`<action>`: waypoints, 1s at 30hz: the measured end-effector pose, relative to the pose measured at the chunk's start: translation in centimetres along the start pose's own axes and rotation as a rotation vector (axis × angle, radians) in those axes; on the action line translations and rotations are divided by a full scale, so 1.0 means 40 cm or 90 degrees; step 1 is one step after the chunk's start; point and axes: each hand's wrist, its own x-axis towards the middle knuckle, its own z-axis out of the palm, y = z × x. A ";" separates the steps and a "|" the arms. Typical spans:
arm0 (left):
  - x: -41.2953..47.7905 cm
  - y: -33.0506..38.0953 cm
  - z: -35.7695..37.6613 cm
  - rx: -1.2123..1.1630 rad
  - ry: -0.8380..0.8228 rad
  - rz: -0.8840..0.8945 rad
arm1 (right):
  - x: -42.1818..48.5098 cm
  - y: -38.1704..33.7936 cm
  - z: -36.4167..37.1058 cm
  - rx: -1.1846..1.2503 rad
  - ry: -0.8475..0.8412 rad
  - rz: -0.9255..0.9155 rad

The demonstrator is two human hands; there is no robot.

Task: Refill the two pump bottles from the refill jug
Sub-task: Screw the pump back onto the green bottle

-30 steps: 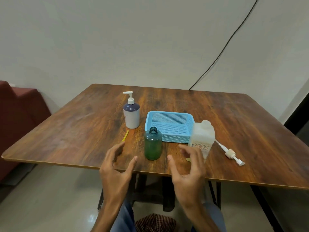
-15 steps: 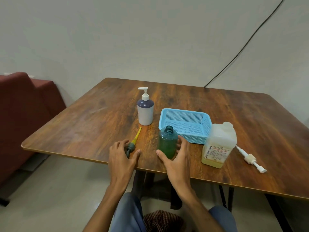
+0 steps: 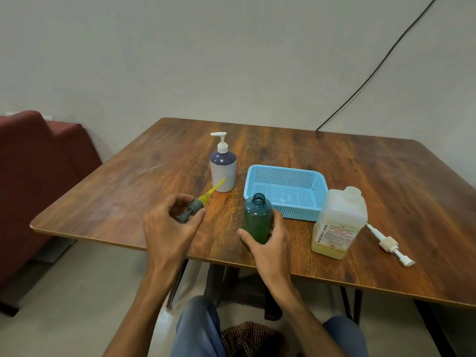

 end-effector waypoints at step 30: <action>0.160 0.274 -0.034 -0.093 -0.177 0.083 | -0.001 0.007 0.002 -0.041 -0.002 -0.026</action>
